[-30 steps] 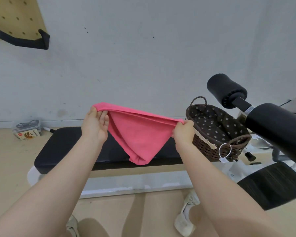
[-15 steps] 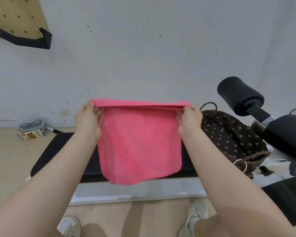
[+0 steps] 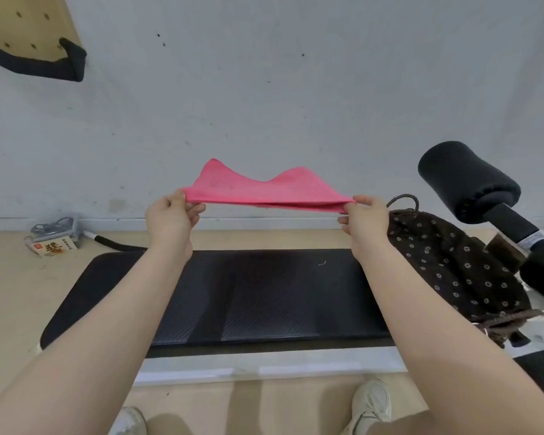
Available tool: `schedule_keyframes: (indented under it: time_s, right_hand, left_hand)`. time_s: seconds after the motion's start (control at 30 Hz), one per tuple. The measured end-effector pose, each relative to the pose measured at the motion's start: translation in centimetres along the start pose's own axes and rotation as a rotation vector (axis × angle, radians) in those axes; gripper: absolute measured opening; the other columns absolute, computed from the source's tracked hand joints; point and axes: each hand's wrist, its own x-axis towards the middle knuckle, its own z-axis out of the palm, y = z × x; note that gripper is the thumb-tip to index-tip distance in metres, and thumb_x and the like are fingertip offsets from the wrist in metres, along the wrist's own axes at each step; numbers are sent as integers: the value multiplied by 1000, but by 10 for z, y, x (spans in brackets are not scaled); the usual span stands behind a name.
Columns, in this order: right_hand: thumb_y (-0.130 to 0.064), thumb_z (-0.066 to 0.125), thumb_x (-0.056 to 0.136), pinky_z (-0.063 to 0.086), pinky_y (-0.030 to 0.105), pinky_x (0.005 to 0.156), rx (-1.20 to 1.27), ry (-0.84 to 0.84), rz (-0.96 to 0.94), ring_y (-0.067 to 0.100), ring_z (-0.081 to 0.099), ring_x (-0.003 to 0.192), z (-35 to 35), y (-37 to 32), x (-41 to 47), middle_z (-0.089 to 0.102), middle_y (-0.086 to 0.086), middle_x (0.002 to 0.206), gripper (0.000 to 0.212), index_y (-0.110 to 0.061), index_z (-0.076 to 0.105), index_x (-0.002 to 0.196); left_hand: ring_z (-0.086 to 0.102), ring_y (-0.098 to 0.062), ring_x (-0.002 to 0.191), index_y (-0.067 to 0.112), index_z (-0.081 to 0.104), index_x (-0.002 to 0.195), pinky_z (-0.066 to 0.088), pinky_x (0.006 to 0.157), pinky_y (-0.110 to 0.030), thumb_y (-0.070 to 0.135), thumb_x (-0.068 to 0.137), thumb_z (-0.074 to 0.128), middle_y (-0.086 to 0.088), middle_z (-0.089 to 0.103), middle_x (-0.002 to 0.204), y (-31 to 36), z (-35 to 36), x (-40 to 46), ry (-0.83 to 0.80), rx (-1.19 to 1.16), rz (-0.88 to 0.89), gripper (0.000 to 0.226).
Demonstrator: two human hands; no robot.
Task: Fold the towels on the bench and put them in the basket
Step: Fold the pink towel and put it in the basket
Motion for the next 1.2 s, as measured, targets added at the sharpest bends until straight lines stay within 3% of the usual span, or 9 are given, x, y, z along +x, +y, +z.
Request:
schedule_keyframes:
  time_s: [0.1, 0.27, 0.4, 0.6, 0.7, 0.8, 1.0, 1.1, 1.2]
  right_hand:
    - [-4, 55, 89, 36, 17, 39, -93, -81, 189, 8, 46, 44, -16, 49, -7, 54, 9, 70, 9, -10, 52, 83]
    - [-13, 55, 93, 40, 17, 39, -352, -219, 244, 10, 47, 48, -36, 125, -32, 57, 10, 69, 21, -14, 46, 112]
    - [-7, 47, 95, 44, 23, 45, -311, -275, 184, 14, 52, 48, -46, 134, -50, 60, 9, 65, 16, -14, 46, 109]
    - [7, 36, 89, 46, 23, 45, -219, -358, 60, 14, 55, 42, -60, 122, -49, 60, 3, 51, 30, -13, 59, 83]
    - [9, 36, 88, 55, 23, 59, -244, -462, 101, 14, 68, 64, -68, 124, -50, 71, 6, 70, 33, -10, 63, 87]
    - [10, 38, 90, 52, 24, 79, -206, -606, 213, 10, 65, 101, -77, 136, -52, 70, 6, 105, 32, -11, 60, 102]
    - [-4, 55, 90, 47, 32, 94, -257, -440, 68, 13, 63, 97, -81, 147, -58, 69, 2, 95, 16, -16, 65, 91]
    - [0, 55, 88, 41, 30, 94, -331, -373, -59, 16, 54, 106, -82, 141, -59, 59, 0, 114, 14, -8, 67, 90]
    - [4, 50, 84, 41, 21, 86, -273, -291, -160, 8, 54, 98, -80, 139, -66, 61, -2, 109, 18, -4, 66, 88]
  left_hand:
    - [61, -8, 65, 13, 52, 80, 48, 68, -22, 17, 99, 41, -1, 60, 75, -51, -31, 0, -34, 210, -170, 22]
    - [61, -11, 64, 9, 55, 93, 47, 60, -22, 14, 98, 41, -7, 66, 80, -108, -73, -13, 24, 358, -359, 16]
    - [64, -14, 67, 14, 53, 106, 52, 68, -25, 9, 95, 40, -9, 67, 92, -119, -86, -25, 21, 369, -290, 18]
    - [67, -16, 79, 13, 65, 96, 53, 83, -30, 8, 94, 39, -6, 67, 100, -104, -93, -33, -174, 501, -93, 27]
    - [66, -18, 94, 17, 65, 99, 50, 92, -33, 7, 87, 50, -7, 70, 100, -102, -105, -35, -280, 617, -100, 21]
    - [62, -19, 95, 20, 65, 99, 49, 84, -33, 3, 83, 52, -4, 70, 100, -106, -113, -40, -346, 895, -5, 27]
    - [57, -17, 84, 10, 69, 102, 42, 76, -29, 17, 88, 59, -7, 69, 96, -114, -110, -45, -245, 1031, 159, 18]
    - [55, -19, 86, 7, 68, 96, 40, 75, -30, 20, 91, 57, -7, 67, 99, -114, -115, -45, -273, 1042, 146, 19]
    - [51, -23, 109, -6, 63, 77, 33, 85, -26, 9, 89, 55, -9, 61, 116, -113, -115, -48, -396, 1080, 191, 20]
